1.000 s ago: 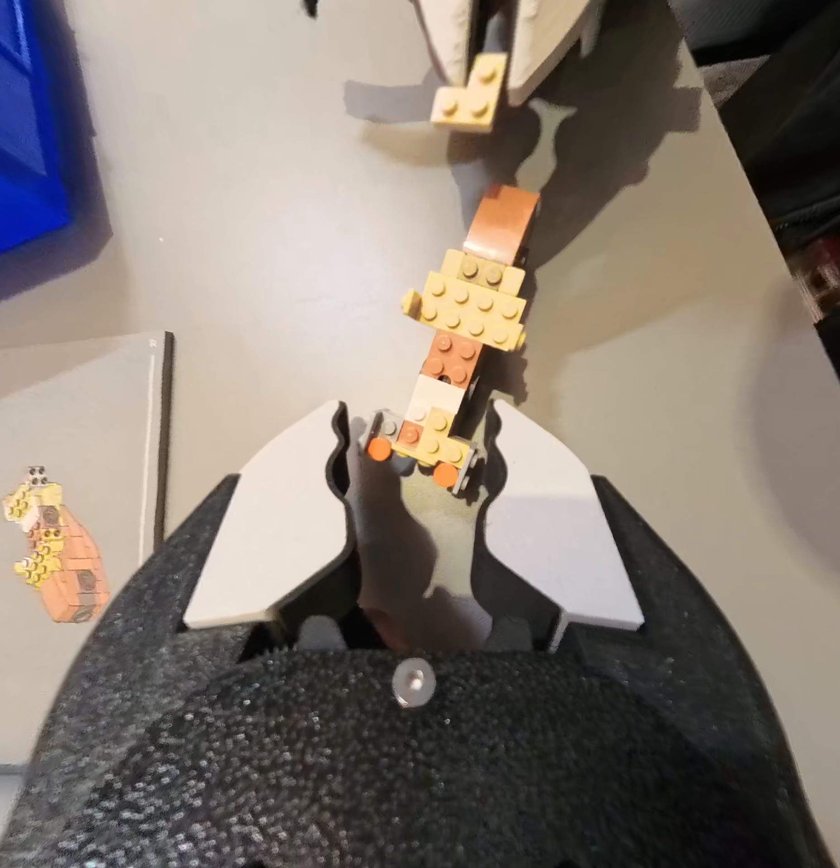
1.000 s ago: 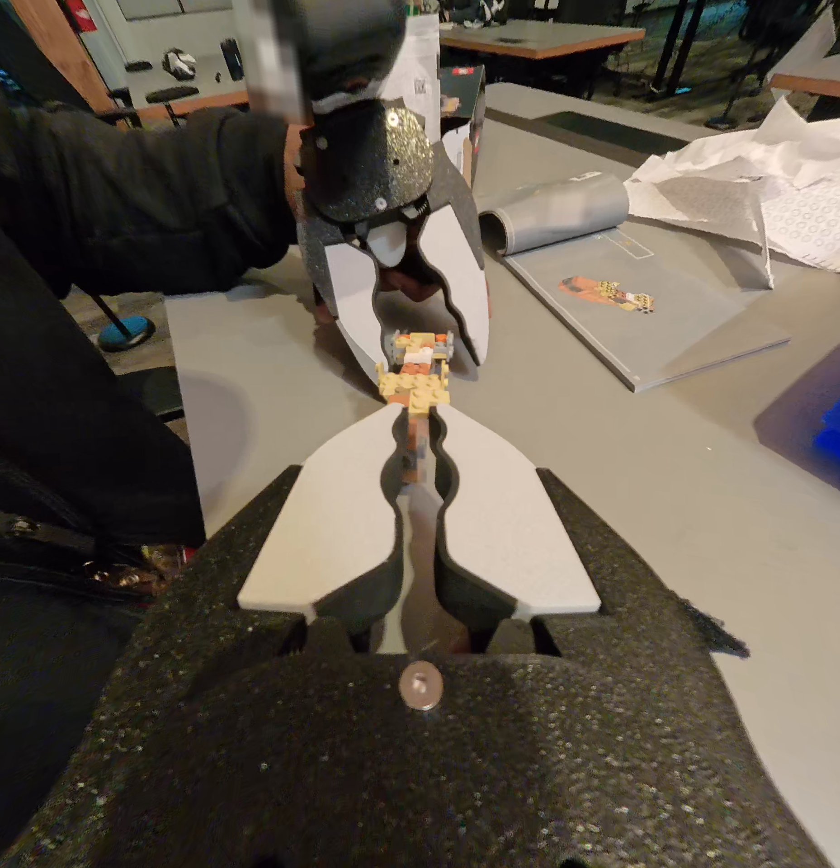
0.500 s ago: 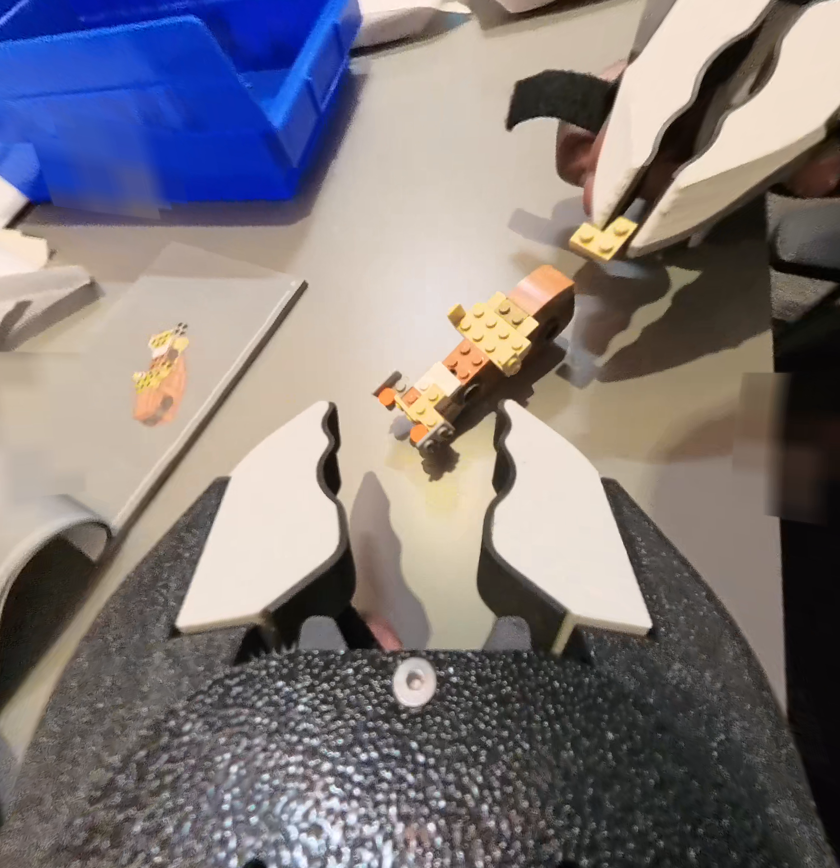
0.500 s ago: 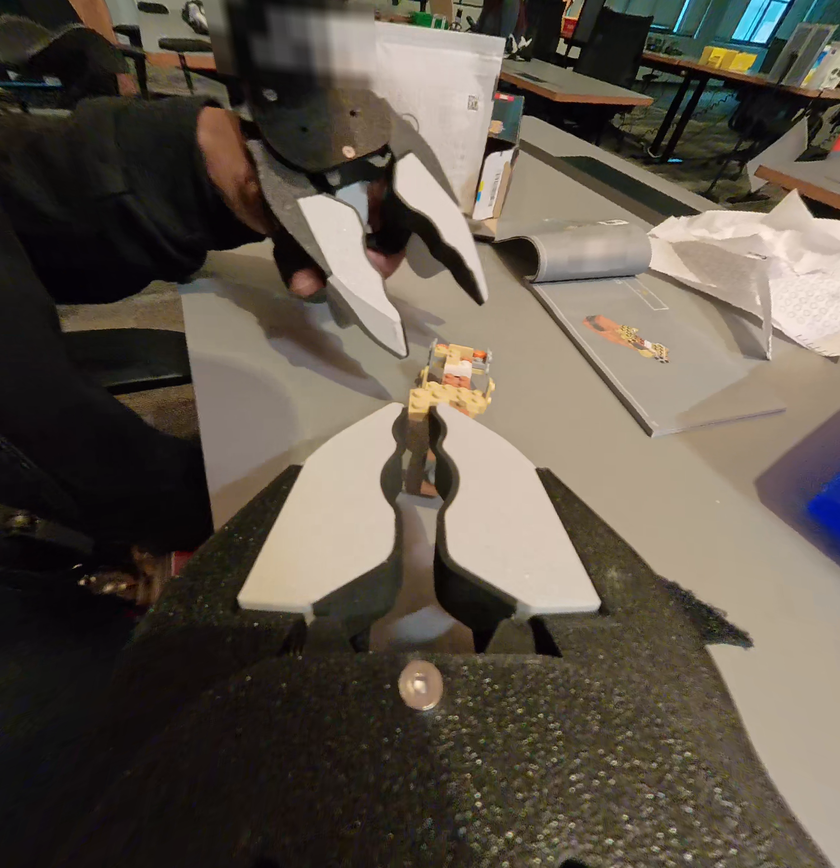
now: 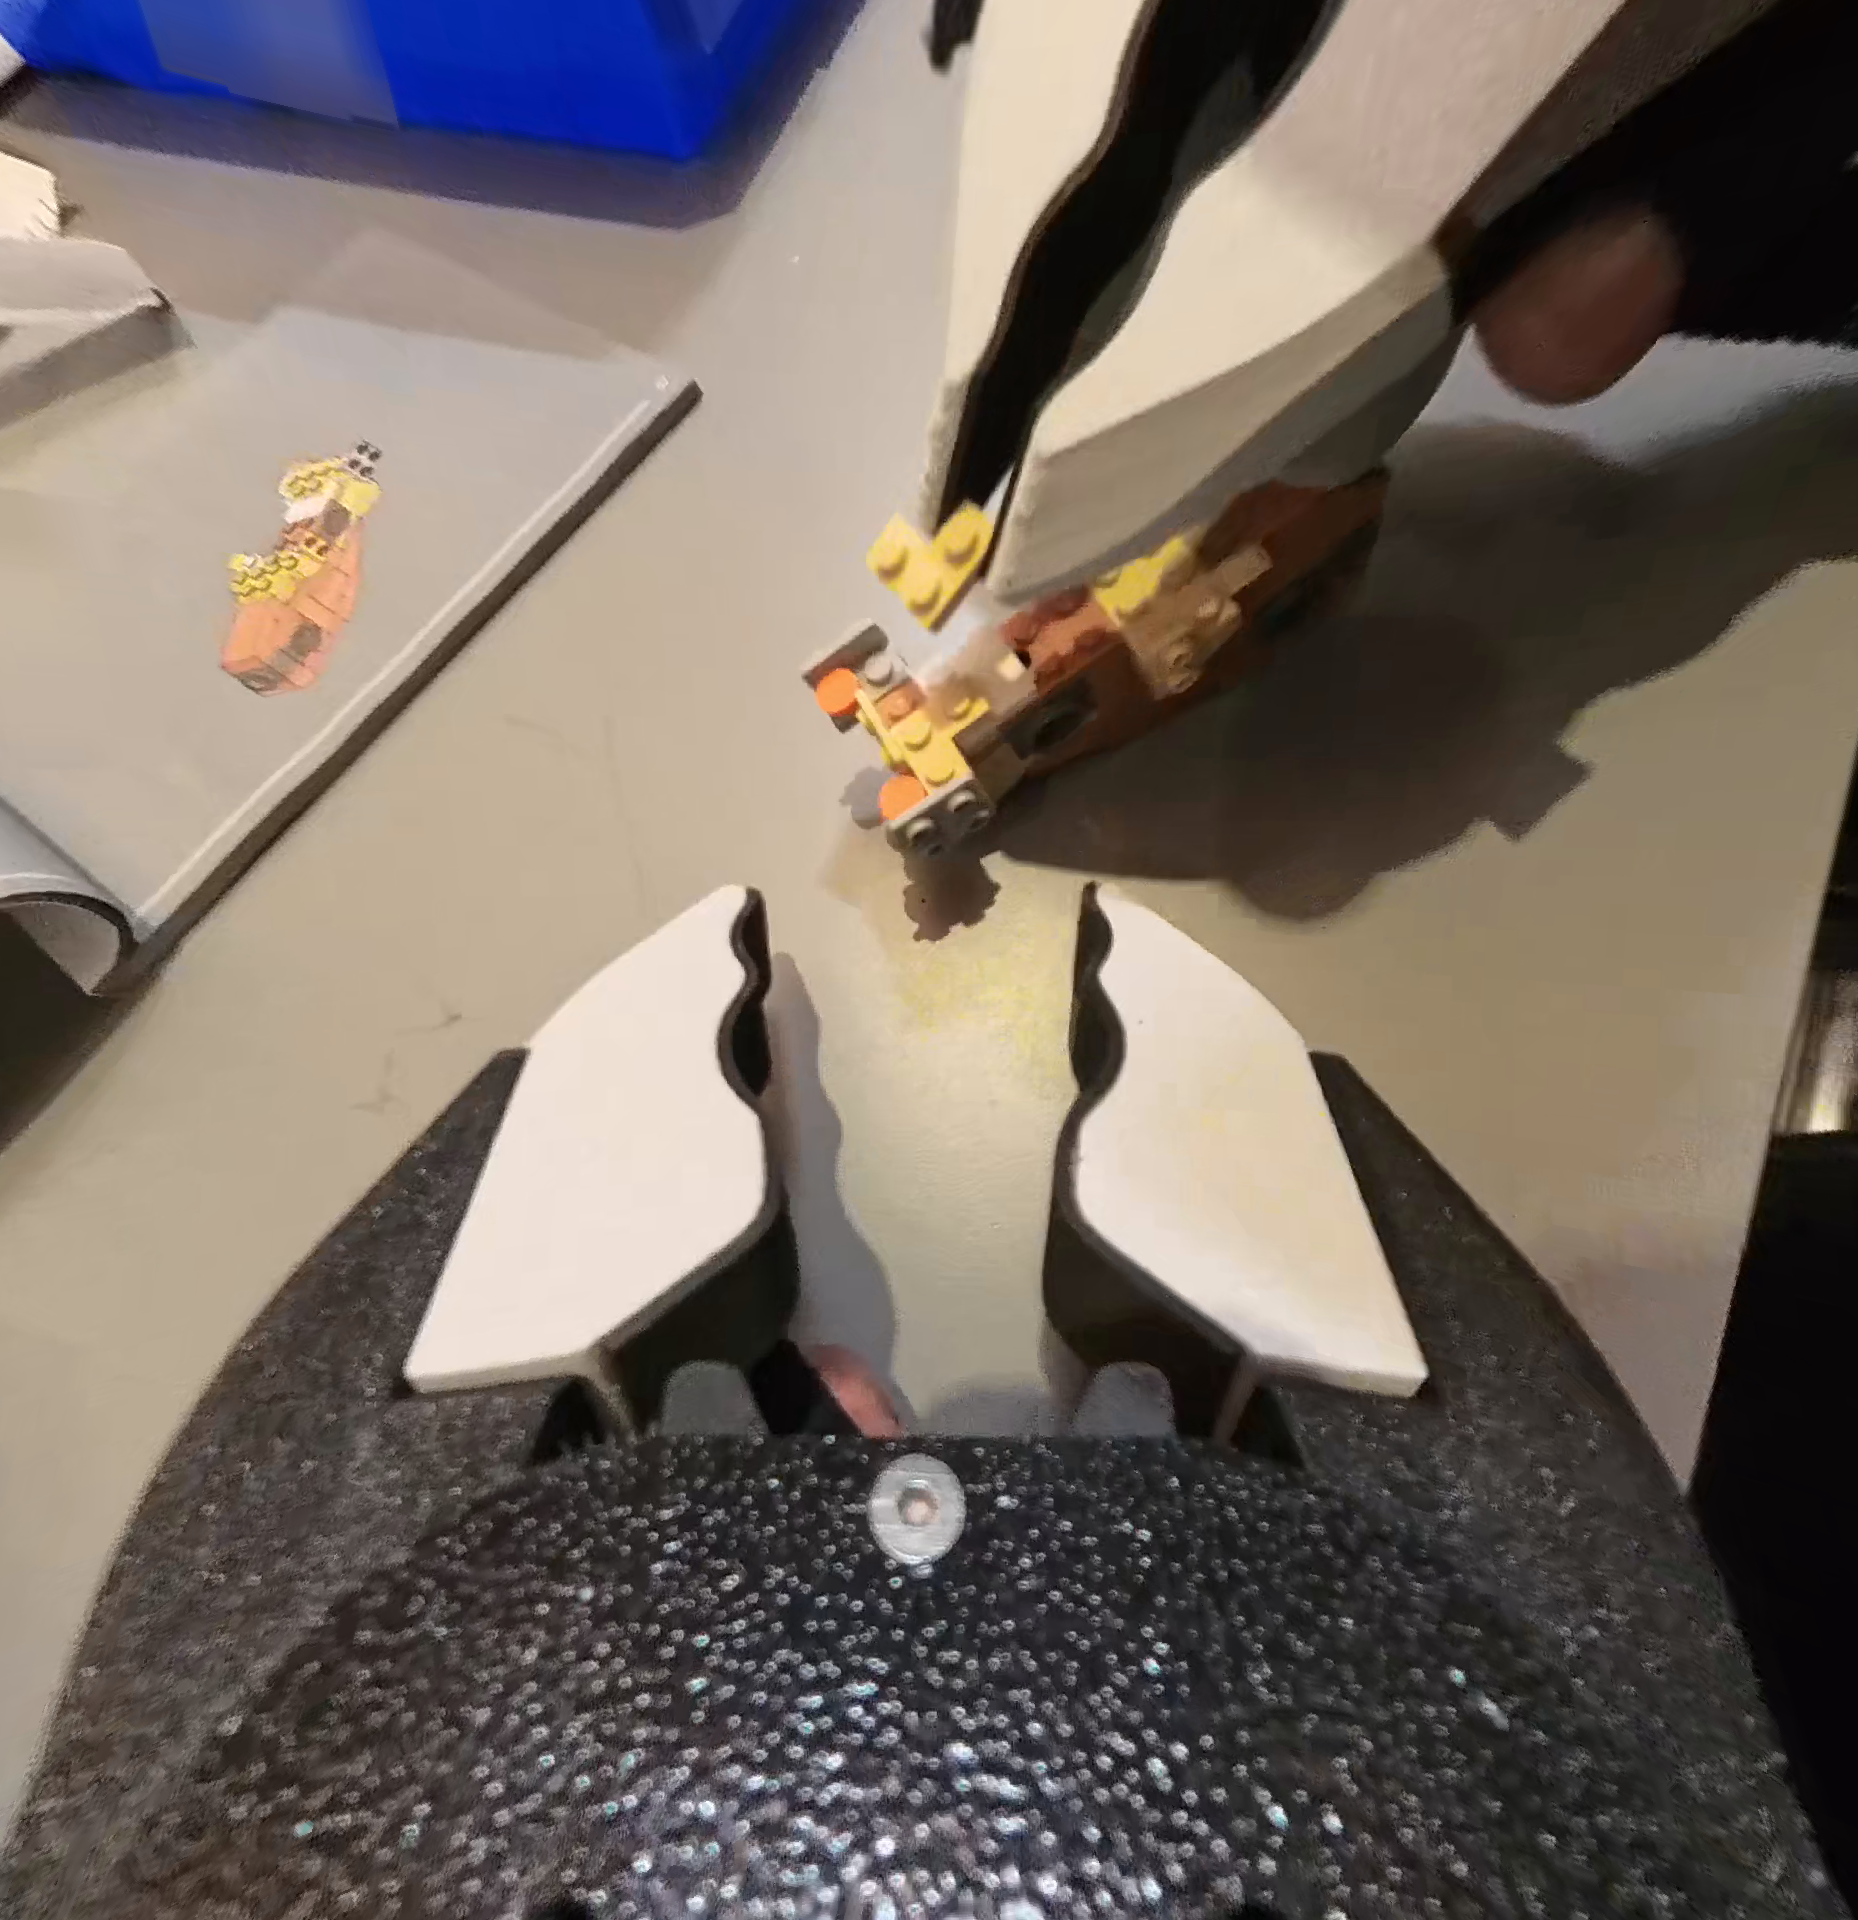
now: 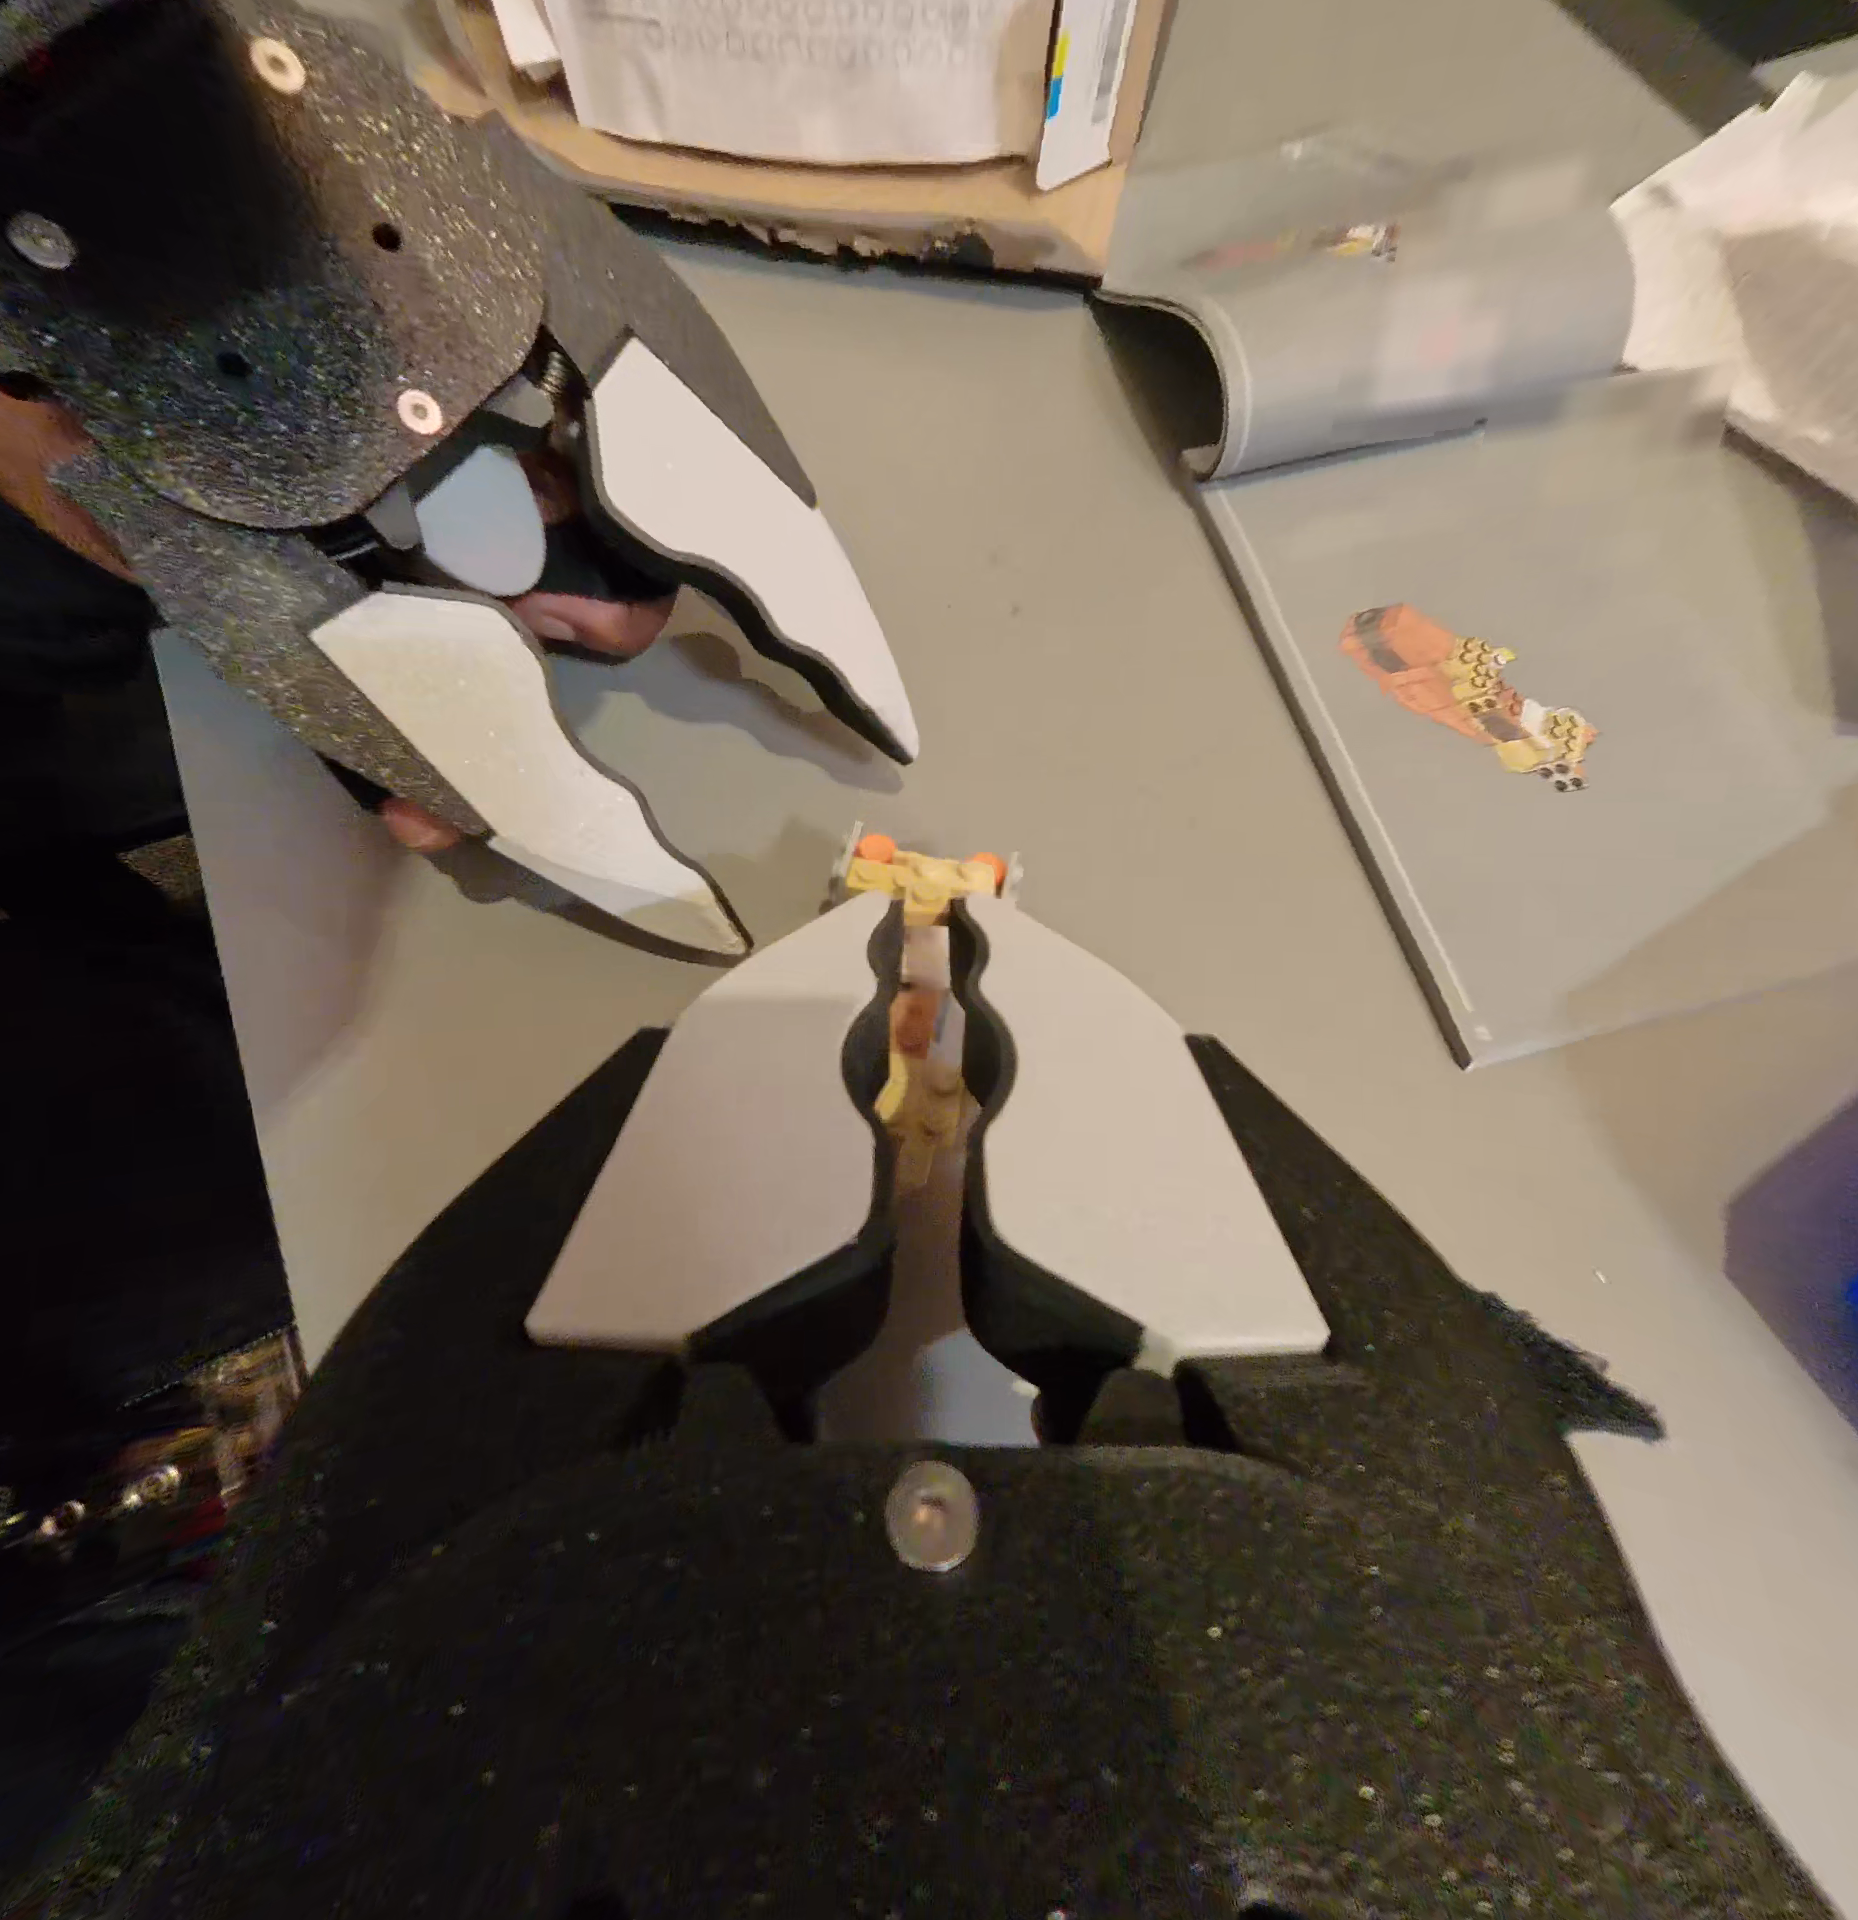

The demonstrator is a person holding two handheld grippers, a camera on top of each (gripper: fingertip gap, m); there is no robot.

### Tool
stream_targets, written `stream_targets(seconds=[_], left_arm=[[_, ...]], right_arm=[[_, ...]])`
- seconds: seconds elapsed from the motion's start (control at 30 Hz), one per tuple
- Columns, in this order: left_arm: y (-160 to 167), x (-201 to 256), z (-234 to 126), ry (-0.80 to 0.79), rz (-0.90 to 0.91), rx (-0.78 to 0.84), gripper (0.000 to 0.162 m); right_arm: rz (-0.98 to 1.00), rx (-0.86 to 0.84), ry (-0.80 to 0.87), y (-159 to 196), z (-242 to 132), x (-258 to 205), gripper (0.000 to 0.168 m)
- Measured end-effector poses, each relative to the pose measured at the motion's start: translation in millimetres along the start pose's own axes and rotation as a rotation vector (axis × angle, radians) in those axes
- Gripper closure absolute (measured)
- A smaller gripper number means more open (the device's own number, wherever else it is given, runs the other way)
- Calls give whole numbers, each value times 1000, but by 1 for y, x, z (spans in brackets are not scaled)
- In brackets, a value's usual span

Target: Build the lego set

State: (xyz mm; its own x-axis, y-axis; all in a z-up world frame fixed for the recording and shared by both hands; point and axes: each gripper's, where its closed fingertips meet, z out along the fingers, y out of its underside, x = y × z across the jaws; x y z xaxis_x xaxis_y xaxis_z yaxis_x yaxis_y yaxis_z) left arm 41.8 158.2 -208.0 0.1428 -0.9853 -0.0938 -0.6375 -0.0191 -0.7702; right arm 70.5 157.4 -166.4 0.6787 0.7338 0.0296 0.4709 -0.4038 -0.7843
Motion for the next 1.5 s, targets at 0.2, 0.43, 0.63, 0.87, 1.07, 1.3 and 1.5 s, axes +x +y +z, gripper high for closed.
stream_targets(seconds=[0.2,0.43,0.63,0.87,1.07,1.3,1.5], left_arm=[[1,-4,-6,41,-48,20,110],[-1,-3,-7,129,-75,38,112],[-3,-8,-9,149,-107,57,114],[-5,-8,-11,167,-123,73,115],[-6,-7,-12,170,-121,81,115],[-7,-7,-13,169,-116,88,115],[-7,-6,-13,172,-110,88,115]], right_arm=[[28,-84,13,-1,8,5,160],[16,-147,73,-4,7,13,161],[-14,-223,85,2,15,12,161],[-20,-271,64,5,18,11,160],[-44,-310,29,6,17,5,161],[-57,-356,24,9,19,6,161],[-53,-367,14,10,19,5,161]])
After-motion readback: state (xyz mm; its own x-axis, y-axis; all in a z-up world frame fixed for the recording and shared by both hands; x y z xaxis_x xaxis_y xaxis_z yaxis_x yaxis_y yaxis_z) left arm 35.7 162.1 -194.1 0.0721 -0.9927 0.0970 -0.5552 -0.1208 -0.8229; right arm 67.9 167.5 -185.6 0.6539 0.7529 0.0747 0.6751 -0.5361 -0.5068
